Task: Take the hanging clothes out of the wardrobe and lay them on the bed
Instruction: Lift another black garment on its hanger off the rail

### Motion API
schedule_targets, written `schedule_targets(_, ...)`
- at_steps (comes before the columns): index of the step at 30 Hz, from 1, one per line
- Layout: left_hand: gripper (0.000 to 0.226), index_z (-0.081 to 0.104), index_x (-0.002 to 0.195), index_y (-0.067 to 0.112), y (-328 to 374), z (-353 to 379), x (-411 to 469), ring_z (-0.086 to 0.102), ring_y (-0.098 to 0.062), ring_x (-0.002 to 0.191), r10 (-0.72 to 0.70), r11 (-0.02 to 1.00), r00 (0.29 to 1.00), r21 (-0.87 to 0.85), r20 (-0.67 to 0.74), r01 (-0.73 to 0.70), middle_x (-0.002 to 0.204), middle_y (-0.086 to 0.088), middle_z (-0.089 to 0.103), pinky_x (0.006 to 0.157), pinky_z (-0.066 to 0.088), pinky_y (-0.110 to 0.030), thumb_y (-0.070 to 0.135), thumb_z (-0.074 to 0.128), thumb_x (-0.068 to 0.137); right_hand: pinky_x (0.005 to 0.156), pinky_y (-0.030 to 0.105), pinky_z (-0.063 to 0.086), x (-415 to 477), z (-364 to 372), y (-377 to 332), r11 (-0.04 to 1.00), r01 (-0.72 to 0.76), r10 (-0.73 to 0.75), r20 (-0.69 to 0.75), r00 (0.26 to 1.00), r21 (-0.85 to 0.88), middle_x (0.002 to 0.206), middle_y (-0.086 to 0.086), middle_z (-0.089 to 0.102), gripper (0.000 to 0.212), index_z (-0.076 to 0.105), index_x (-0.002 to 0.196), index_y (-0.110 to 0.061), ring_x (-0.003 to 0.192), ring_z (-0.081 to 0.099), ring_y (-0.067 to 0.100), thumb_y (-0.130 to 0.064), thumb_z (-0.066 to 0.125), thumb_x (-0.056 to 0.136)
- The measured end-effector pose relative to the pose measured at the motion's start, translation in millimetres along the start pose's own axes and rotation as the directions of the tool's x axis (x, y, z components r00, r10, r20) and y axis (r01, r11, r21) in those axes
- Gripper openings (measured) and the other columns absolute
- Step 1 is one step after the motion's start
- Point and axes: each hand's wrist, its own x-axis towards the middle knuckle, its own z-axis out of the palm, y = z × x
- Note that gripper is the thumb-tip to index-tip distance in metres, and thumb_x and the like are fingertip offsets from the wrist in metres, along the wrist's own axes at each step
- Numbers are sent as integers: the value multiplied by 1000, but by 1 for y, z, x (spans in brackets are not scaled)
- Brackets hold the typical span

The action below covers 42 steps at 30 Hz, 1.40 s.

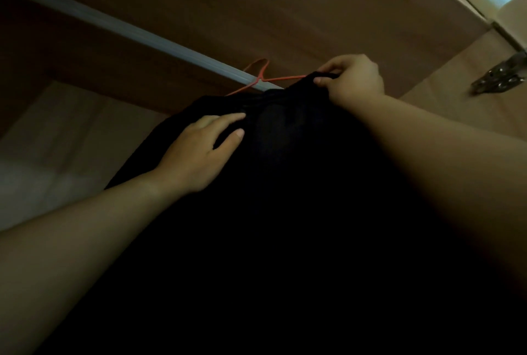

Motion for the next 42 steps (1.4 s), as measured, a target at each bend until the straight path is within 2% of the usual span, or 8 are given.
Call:
schedule_targets(5,45,43,137,36,3,-16,-3,36,-14,132,0,997,1000,73,27,-2,141,4,43,101,25,-23,48,41,94,80,27,46,-9,9,4,998,50,-47,-87,995,23,104,-9,65,5,65,85,-38,98,60,16,-33,66,84)
schedule_targets(10,52,47,128,42,17,-38,-31,39,-15,127,-93,963,994,250,-59,105,135,9,45,103,30,-48,59,30,82,80,24,44,-54,18,16,979,151,-141,-81,987,140,95,-13,65,8,65,85,-39,95,60,10,-32,68,82)
schedule_targets(14,55,48,126,36,17,-62,-74,41,-20,122,-89,918,980,368,-179,151,129,4,44,99,33,-49,61,29,81,85,29,50,-123,23,28,943,161,-168,-1,986,291,87,-17,68,19,65,79,-43,90,64,8,-26,72,79)
schedule_targets(18,61,43,130,37,10,-84,-141,48,-20,116,-183,837,982,529,37,136,128,3,50,92,41,-44,67,22,81,81,15,46,-223,13,42,894,79,-129,85,988,442,83,-24,68,25,67,83,-41,83,64,-2,-18,72,80)
schedule_targets(21,44,51,105,42,22,-88,-205,59,-10,87,-204,898,932,437,299,57,98,14,62,73,48,-35,69,26,82,83,14,47,-295,7,52,873,-10,-95,190,977,488,88,-21,70,22,68,88,-36,87,64,-3,-15,71,81)
schedule_targets(24,29,54,86,39,45,-90,-272,59,-2,71,-254,931,913,338,319,140,75,15,62,64,48,-35,62,35,84,83,7,41,-366,-6,56,883,-33,-111,277,954,467,90,-21,69,22,67,92,-35,90,61,-7,-17,70,81)
schedule_targets(34,32,61,98,41,139,-69,-430,61,-5,75,-474,880,838,110,269,463,81,14,63,65,51,-38,61,45,79,83,11,43,-538,-115,45,945,-194,100,333,938,262,92,-1,65,14,69,92,-18,88,60,-1,-20,68,78)
schedule_targets(42,27,73,85,19,234,-68,-532,55,-23,69,-408,907,822,75,398,414,73,0,59,56,41,-32,41,58,86,81,10,42,-662,-257,4,917,-383,391,424,817,-107,90,-7,65,12,68,94,-25,87,60,-3,-25,70,82)
